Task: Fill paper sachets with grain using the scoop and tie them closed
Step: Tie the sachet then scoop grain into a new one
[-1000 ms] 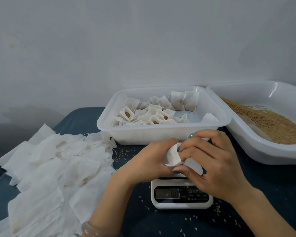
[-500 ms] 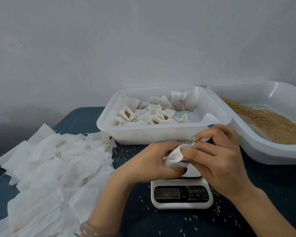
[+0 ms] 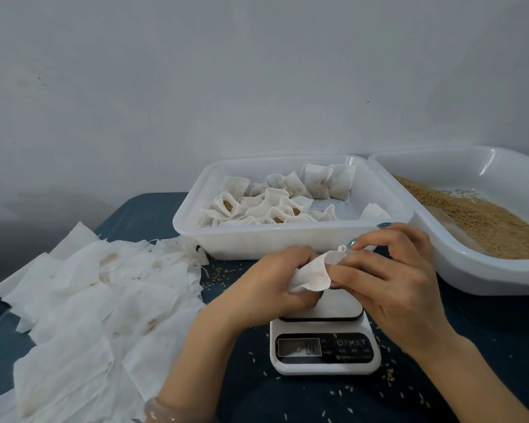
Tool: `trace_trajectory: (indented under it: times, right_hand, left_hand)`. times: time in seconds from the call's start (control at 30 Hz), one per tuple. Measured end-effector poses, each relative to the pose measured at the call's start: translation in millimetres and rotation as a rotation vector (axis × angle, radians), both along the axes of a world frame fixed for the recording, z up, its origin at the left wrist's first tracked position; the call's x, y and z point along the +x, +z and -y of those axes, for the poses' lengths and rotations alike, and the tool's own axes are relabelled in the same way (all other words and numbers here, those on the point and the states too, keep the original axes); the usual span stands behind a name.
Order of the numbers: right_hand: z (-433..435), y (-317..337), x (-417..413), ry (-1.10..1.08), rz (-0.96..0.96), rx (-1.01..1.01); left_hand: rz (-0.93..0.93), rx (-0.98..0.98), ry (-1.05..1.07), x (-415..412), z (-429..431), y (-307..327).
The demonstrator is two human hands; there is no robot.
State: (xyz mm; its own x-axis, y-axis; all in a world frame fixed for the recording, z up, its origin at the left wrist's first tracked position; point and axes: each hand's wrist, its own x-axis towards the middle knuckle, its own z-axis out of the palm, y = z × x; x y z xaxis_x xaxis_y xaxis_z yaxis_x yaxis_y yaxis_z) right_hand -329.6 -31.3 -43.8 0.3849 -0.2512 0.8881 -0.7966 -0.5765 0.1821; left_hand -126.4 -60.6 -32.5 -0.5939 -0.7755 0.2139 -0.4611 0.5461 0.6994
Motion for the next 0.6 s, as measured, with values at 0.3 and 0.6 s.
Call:
trace_trajectory:
  times: [0.3, 0.6]
  right_hand:
    - [-1, 1, 1, 0.028, 0.091, 0.016]
    - [3, 0, -6, -0.089, 0.467, 0.303]
  left_hand:
    - [-0.041, -0.067, 0.011, -1, 3, 0]
    - [-0.005, -0.182, 0.128, 4, 12, -11]
